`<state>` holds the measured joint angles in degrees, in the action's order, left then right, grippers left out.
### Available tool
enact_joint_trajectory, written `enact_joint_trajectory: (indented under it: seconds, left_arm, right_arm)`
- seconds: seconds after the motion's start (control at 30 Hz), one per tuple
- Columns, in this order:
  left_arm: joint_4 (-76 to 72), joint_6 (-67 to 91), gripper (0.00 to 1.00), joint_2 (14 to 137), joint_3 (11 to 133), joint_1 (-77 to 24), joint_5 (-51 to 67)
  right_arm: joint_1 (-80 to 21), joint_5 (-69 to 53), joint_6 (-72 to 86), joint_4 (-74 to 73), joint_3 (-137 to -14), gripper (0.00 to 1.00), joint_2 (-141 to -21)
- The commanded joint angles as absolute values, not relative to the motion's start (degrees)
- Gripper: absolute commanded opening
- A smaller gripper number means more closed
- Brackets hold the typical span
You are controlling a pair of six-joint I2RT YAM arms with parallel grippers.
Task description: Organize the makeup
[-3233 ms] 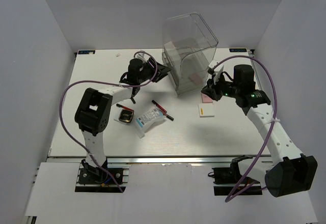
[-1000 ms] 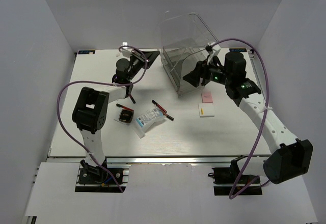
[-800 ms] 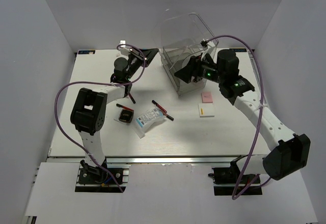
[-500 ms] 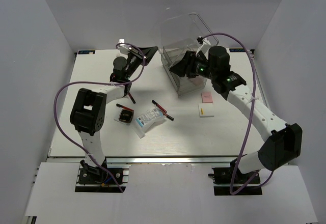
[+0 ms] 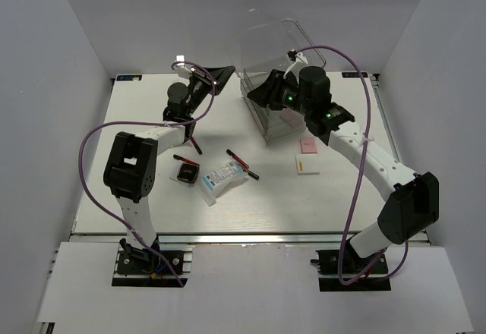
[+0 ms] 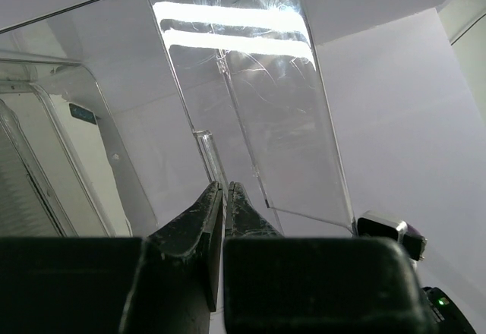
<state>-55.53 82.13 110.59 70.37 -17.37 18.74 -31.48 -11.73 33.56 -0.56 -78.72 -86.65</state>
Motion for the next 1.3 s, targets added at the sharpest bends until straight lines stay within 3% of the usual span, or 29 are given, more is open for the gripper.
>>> enact_joint_trajectory:
  seconds: [0.0, 0.43, 0.73, 0.93, 1.07, 1.1, 1.17, 1.2, 1.27]
  left_arm:
    - [-58.36, 81.74, 0.0, 104.94, 73.21, -17.93, 20.13]
    - [-58.53, 82.0, 0.0, 104.59, 73.12, -17.84, 19.95]
    - [-58.97, 82.35, 0.0, 104.15, 72.78, -17.93, 19.69]
    - [-58.54, 82.53, 0.0, 103.98, 71.98, -17.84, 19.69]
    - [-53.9, 80.6, 0.13, 102.57, 70.67, -17.75, 18.99]
    - [-51.44, 78.16, 0.27, 101.0, 70.4, -17.75, 17.94]
    - [-44.15, 75.07, 0.41, 98.71, 69.61, -17.58, 16.18]
    - [-41.6, 72.1, 0.53, 97.4, 68.57, -17.4, 15.04]
    - [-33.77, 69.19, 0.59, 93.18, 67.42, -16.97, 11.79]
  right_arm:
    - [-32.96, -8.09, 34.45, 6.58, -80.95, 0.44, -86.57]
    - [-35.95, 3.07, 32.87, 11.95, -79.98, 0.3, -87.71]
    - [-35.95, 4.04, 33.49, 12.74, -80.42, 0.36, -88.59]
    - [-36.03, 3.43, 33.05, 14.94, -80.07, 0.17, -88.77]
    - [-36.03, 3.43, 32.61, 16.26, -79.98, 0.06, -88.42]
    - [-35.95, 3.43, 32.69, 16.78, -79.98, 0.05, -88.16]
    - [-35.95, 3.6, 32.61, 17.14, -79.98, 0.04, -87.89]
    - [-35.95, 3.6, 32.61, 17.4, -79.98, 0.03, -87.63]
    - [-35.95, 3.69, 32.69, 17.67, -79.63, 0.03, -87.19]
